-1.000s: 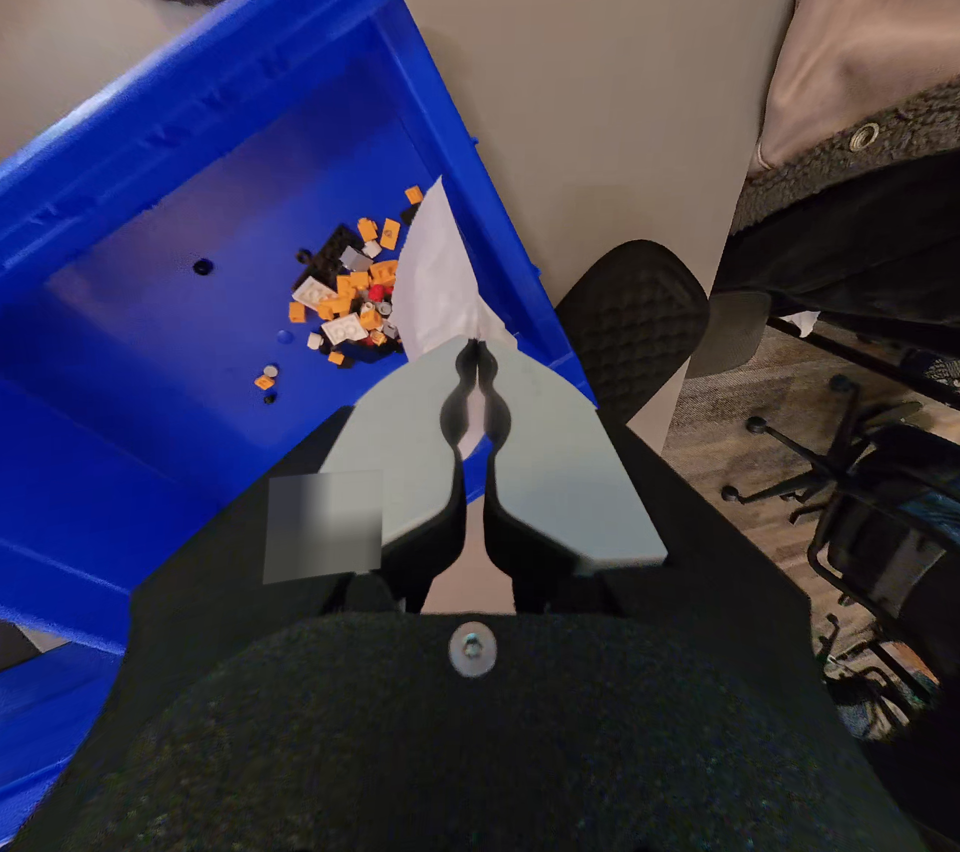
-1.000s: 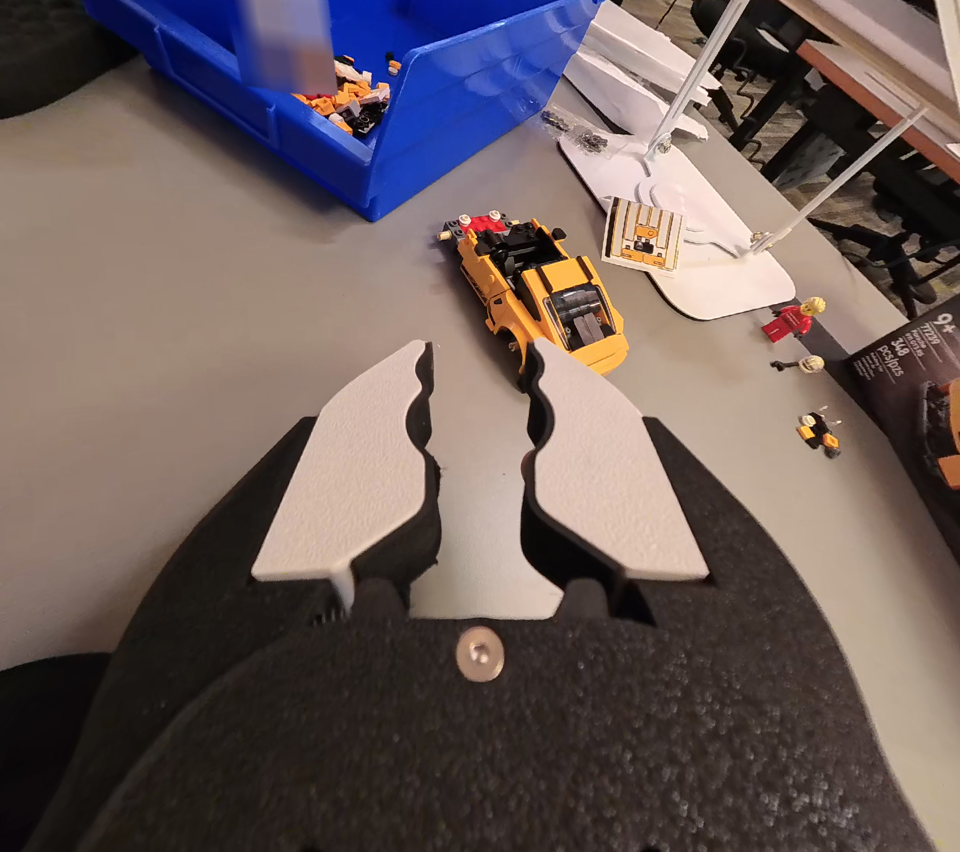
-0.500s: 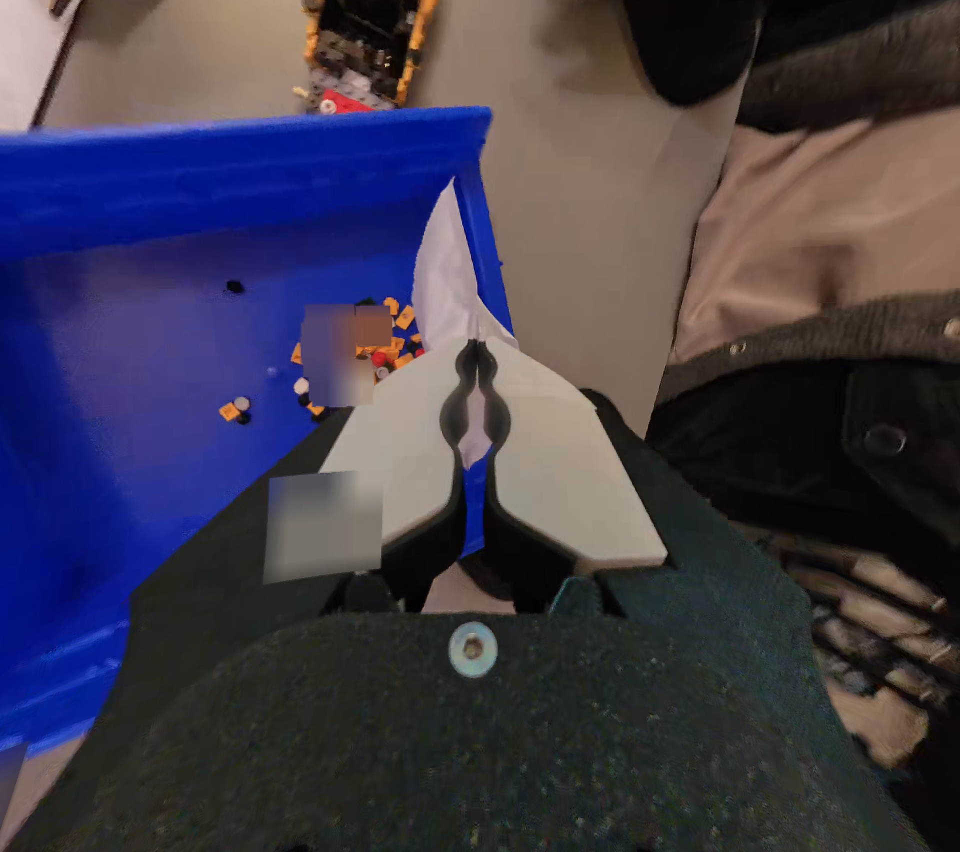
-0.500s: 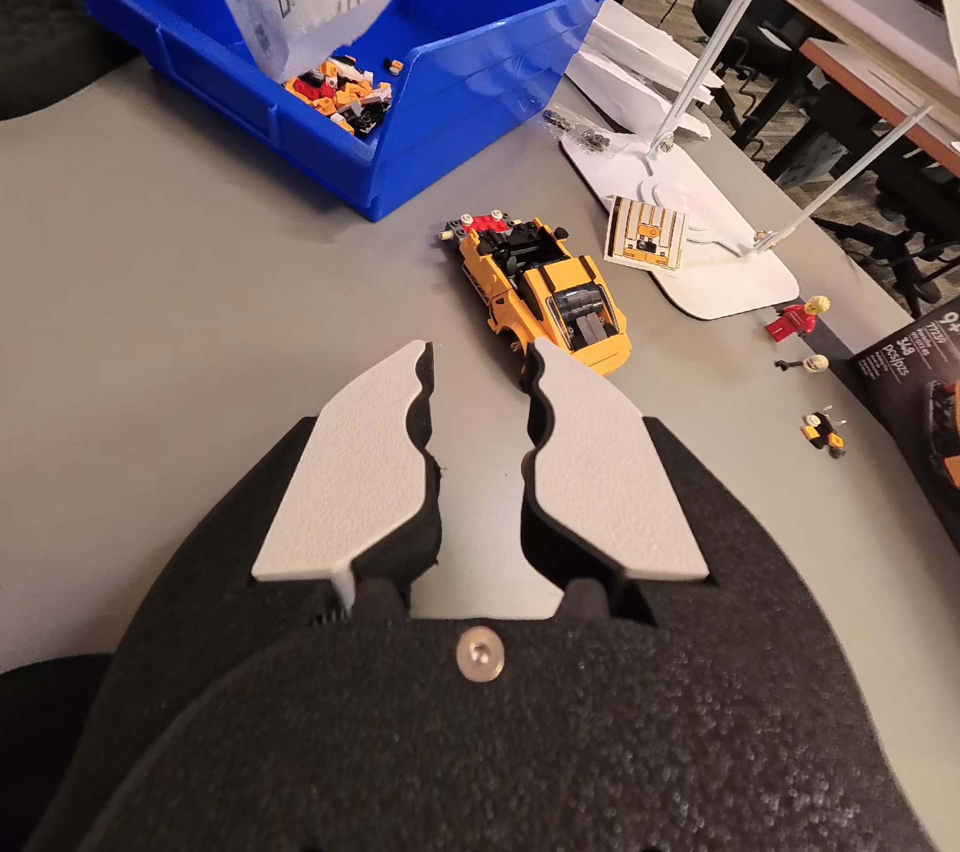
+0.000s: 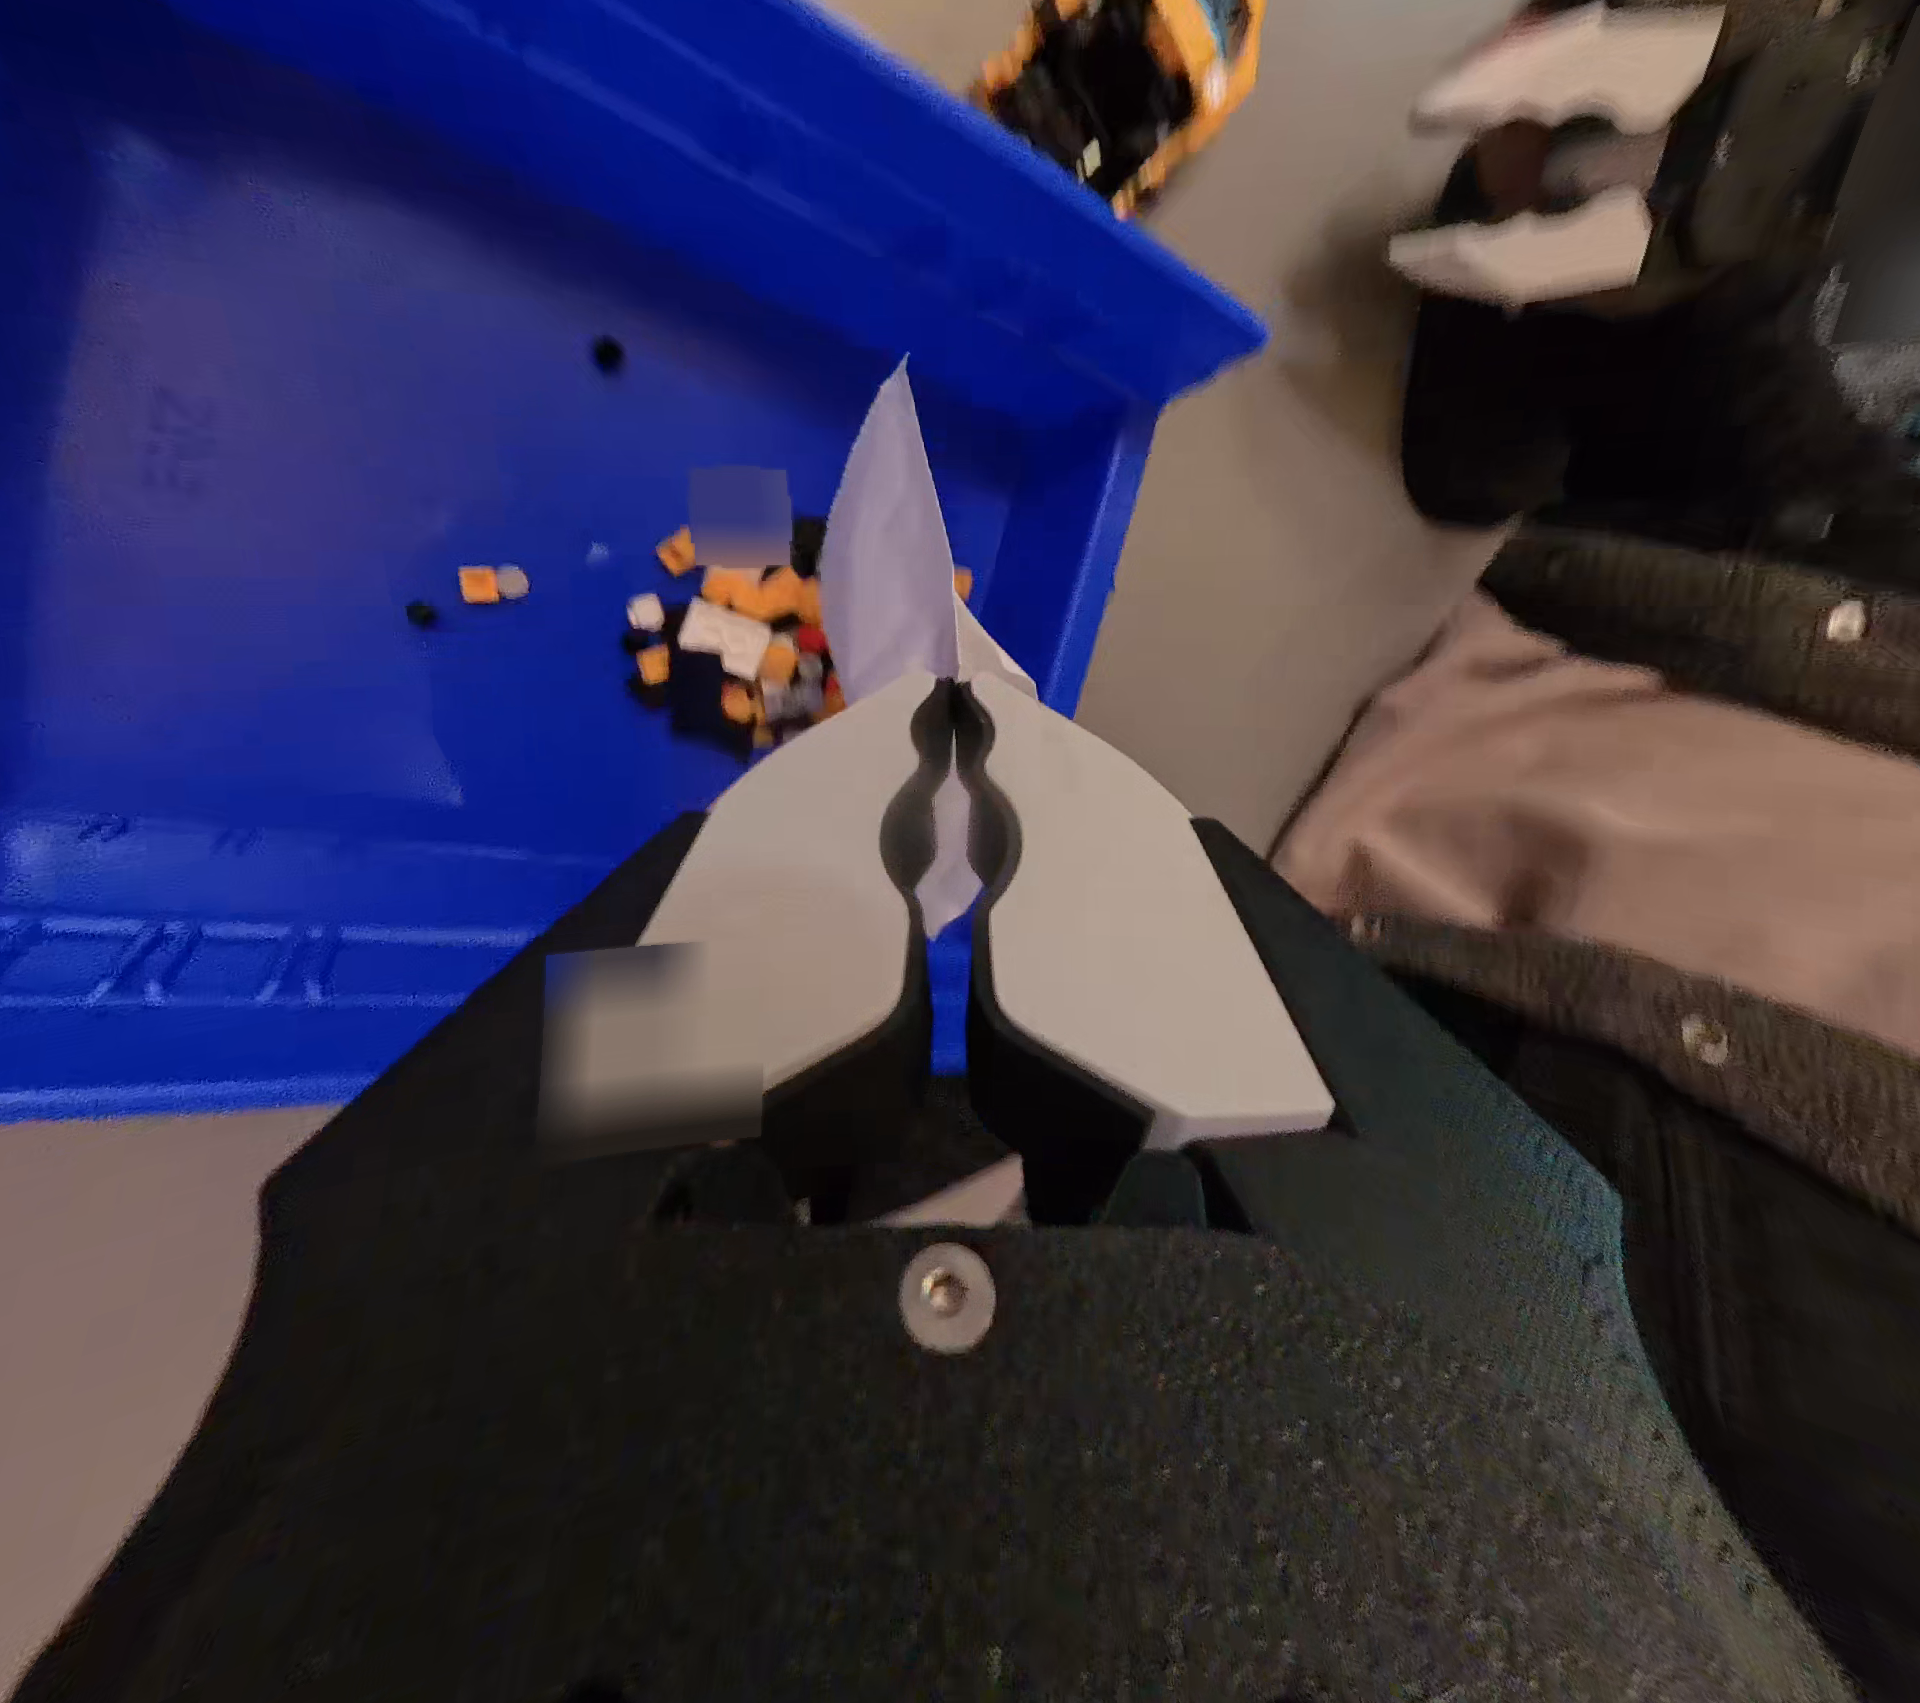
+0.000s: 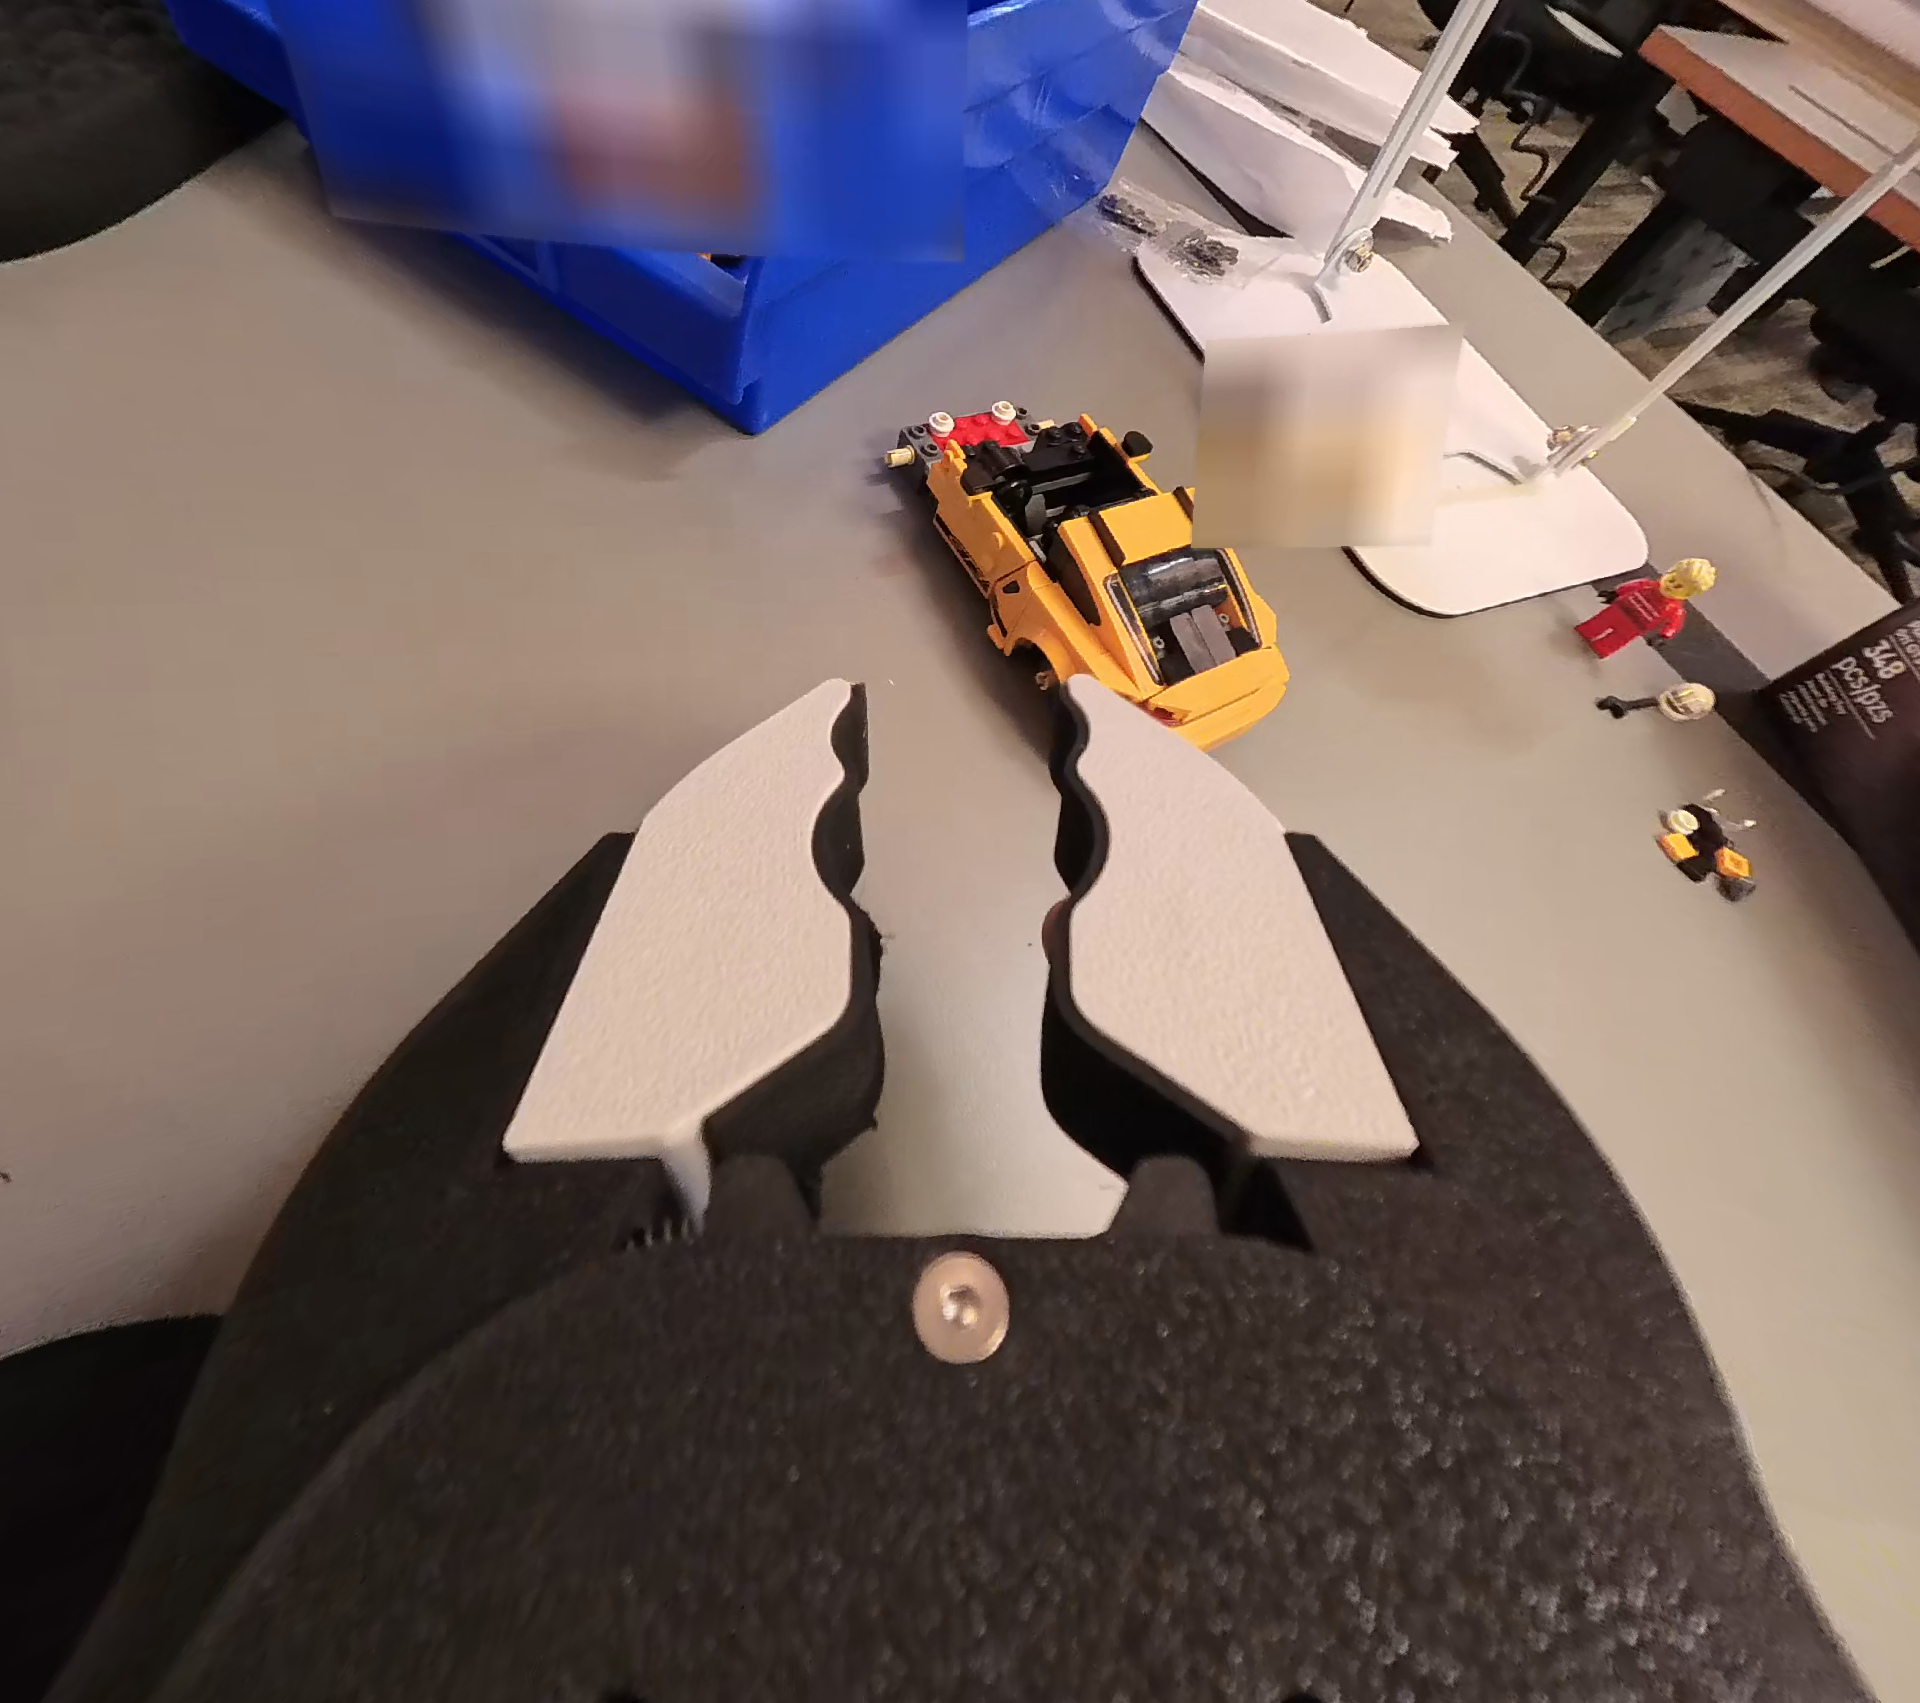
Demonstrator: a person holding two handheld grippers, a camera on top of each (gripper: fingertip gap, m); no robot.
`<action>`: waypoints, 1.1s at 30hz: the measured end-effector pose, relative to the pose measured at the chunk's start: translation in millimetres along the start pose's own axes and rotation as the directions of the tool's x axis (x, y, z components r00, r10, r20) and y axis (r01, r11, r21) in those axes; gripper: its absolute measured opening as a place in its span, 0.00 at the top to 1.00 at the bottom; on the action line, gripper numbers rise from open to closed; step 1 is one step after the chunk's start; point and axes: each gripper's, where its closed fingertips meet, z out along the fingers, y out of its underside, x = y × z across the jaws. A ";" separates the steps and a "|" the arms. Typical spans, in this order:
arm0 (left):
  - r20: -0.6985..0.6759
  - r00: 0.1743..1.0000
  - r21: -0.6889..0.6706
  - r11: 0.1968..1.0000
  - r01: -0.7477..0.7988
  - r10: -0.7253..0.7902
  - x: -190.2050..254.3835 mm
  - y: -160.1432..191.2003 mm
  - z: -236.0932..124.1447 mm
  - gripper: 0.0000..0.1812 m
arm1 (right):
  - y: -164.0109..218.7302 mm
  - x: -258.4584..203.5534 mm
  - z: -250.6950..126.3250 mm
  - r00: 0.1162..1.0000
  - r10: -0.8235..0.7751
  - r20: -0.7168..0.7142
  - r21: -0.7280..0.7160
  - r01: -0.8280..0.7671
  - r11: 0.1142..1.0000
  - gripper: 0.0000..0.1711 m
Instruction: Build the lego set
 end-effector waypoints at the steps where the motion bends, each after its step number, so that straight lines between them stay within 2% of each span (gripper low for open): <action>1: 0.045 0.998 -0.054 0.998 -0.031 0.034 -0.4 2.6 -3.3 1.00 | 0.3 0.0 0.4 1.000 0.003 0.002 0.000 -0.003 1.000 0.81; 3: 0.126 0.986 -0.184 0.979 -0.088 0.112 1.8 6.6 -9.2 1.00 | 0.8 -0.1 1.0 1.000 0.006 0.005 -0.002 -0.006 1.000 0.81; 6: 0.241 0.927 -0.395 0.901 -0.178 0.289 6.6 5.4 -17.4 1.00 | 0.7 -0.2 0.9 1.000 0.003 0.004 -0.003 -0.003 1.000 0.81; 9: 0.333 0.839 -0.486 0.841 -0.239 0.431 11.4 -16.6 -21.2 1.00 | -0.7 -0.4 -0.4 1.000 -0.006 0.000 0.000 0.006 1.000 0.81; 11: 0.297 0.839 -0.517 0.815 -0.259 0.456 20.2 -20.6 -10.9 1.00 | -1.8 -0.5 -1.3 1.000 -0.016 -0.004 0.001 0.016 1.000 0.81; 15: 0.199 0.858 -0.674 0.702 -0.230 0.473 16.5 12.2 18.7 1.00 | -4.9 -0.3 -4.1 0.999 -0.035 -0.014 0.006 0.035 0.999 0.81; 17: 0.209 0.848 -0.666 0.706 -0.242 0.487 16.8 8.7 20.8 1.00 | -6.8 -0.1 -5.7 0.999 -0.039 -0.018 0.013 0.039 0.999 0.81; 22: 0.231 0.849 -0.558 0.780 -0.284 0.475 29.4 -16.0 9.6 1.00 | -6.6 -0.7 -5.2 0.999 -0.039 -0.016 0.011 0.039 0.999 0.81; 25: 0.222 0.864 -0.646 0.732 -0.216 0.451 12.7 11.9 10.4 1.00 | -5.6 -0.3 -4.8 0.999 -0.034 -0.015 0.009 0.034 0.999 0.81; 27: 0.221 0.874 -0.653 0.731 -0.197 0.432 7.2 22.4 12.4 1.00 | -6.1 -0.4 -5.1 0.999 -0.034 -0.015 0.011 0.034 0.999 0.81; 29: 0.221 0.867 -0.589 0.770 -0.246 0.446 14.6 12.6 7.6 1.00 | -6.8 -1.1 -5.1 0.999 -0.035 -0.013 0.014 0.036 0.999 0.81; 33: 0.228 0.855 -0.376 0.852 -0.363 0.465 35.4 -15.0 -9.1 1.00 | -5.0 -0.5 -4.4 0.999 -0.033 -0.015 0.009 0.033 0.999 0.81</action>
